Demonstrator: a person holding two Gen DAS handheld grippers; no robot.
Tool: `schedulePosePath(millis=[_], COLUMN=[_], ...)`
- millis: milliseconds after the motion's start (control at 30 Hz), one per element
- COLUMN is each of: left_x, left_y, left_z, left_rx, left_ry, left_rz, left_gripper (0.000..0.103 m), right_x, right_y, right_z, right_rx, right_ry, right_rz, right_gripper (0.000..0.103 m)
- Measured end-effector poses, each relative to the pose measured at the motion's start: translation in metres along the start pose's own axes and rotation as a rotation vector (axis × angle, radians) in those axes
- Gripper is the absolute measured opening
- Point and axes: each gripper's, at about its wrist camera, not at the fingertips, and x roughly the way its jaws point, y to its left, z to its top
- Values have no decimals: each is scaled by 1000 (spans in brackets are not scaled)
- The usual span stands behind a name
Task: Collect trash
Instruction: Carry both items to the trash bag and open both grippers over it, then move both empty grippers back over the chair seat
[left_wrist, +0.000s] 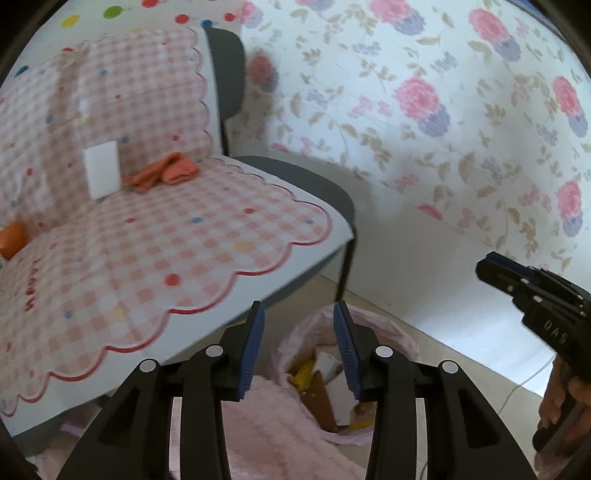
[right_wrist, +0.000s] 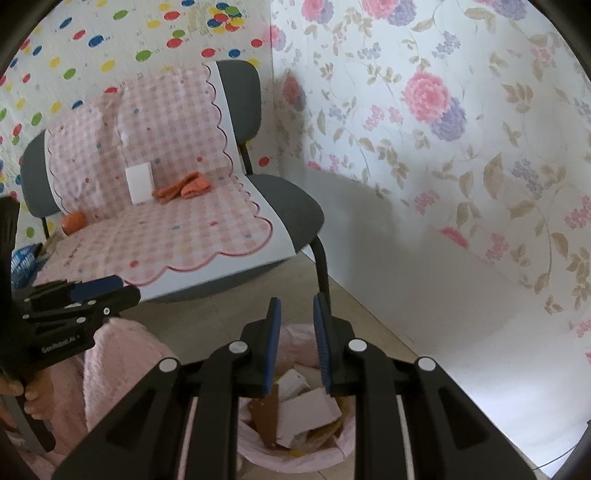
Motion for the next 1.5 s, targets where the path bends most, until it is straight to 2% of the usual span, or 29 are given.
schedulePosePath(millis=[100,200,333,600,867,1100,1200,1333,1500], left_x=[-11,-22,-34,-51,-64,-61,-59,-54,-41], left_y=[17,37,62,119,161,184,192,198,205], left_z=[2,5,8,13,26,41,46,52,62], left_rx=[-27,-55,-81,-163,-197,-225,-241,-248,-240], left_ry=[-18,-39,-61,-80,-77,-80,-86,-92,-76], left_rz=[37,74,137,241,328,353,357,360,373], left_gripper=[44,45,52,52,52,54,63,65,72], right_x=[0,3,13,36,59,80,87,95,106], right_y=[5,15,34,77,114,134,140,145,149], right_z=[11,21,35,59,84,104,113,123,131], right_rx=[8,-2,-23,-76,-88,-105,-111,-124,-142], right_ry=[-18,-28,-25,1,6,20,17,12,6], right_rz=[32,55,91,159,226,259,270,278,271], right_gripper=[18,24,26,31,32,33,37,38,51])
